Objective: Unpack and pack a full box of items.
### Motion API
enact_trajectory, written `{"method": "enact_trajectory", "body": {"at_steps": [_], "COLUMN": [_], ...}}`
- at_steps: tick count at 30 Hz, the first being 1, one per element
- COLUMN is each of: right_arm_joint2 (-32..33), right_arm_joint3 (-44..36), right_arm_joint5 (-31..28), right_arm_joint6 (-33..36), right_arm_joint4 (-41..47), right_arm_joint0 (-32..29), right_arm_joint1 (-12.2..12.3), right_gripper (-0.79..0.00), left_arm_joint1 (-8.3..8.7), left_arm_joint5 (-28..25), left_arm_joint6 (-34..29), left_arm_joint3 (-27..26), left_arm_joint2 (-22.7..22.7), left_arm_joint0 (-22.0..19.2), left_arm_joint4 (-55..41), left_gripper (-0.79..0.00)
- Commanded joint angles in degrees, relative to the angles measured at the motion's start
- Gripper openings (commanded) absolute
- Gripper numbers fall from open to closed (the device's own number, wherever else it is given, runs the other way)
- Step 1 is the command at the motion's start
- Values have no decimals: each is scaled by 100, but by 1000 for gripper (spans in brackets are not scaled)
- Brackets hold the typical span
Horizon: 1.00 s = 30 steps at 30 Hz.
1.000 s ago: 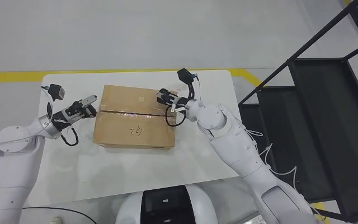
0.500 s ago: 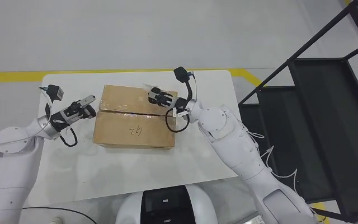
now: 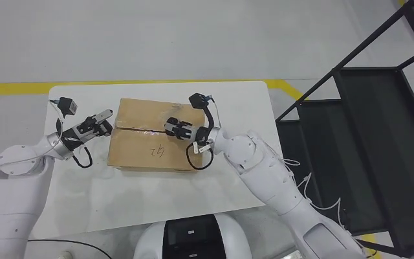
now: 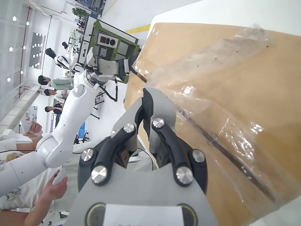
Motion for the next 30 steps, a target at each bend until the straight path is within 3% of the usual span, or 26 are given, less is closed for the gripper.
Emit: {"method": "enact_trajectory", "body": {"at_steps": [1,15,20,21,30], "right_arm_joint2": [-106,-713,-754,-728,-490], "right_arm_joint3": [99,530,635,606,205], "right_arm_joint5": [32,227,260,260,177], "right_arm_joint6": [-106,-336,-95,-119,37], "right_arm_joint4": [6,-129,-147,-138,-119], "right_arm_joint0": [77,485,542,544,354], "right_arm_joint1": [-35,-242,-256,-255,-190], "right_gripper": [-785,-785,-767,0,0], "left_arm_joint1": [-2,8,9,9,-6], "left_arm_joint5": [3,18,32,30,24], "left_arm_joint6": [-1,47,47,47,56], "left_arm_joint3": [2,-57,-51,-51,-26], "left_arm_joint2": [3,-84,-103,-108,-68], "left_arm_joint0": [1,95,93,88,29], "left_arm_joint4": [-7,-5,-12,-10,-2], "left_gripper": [0,0,0,0,0]}}
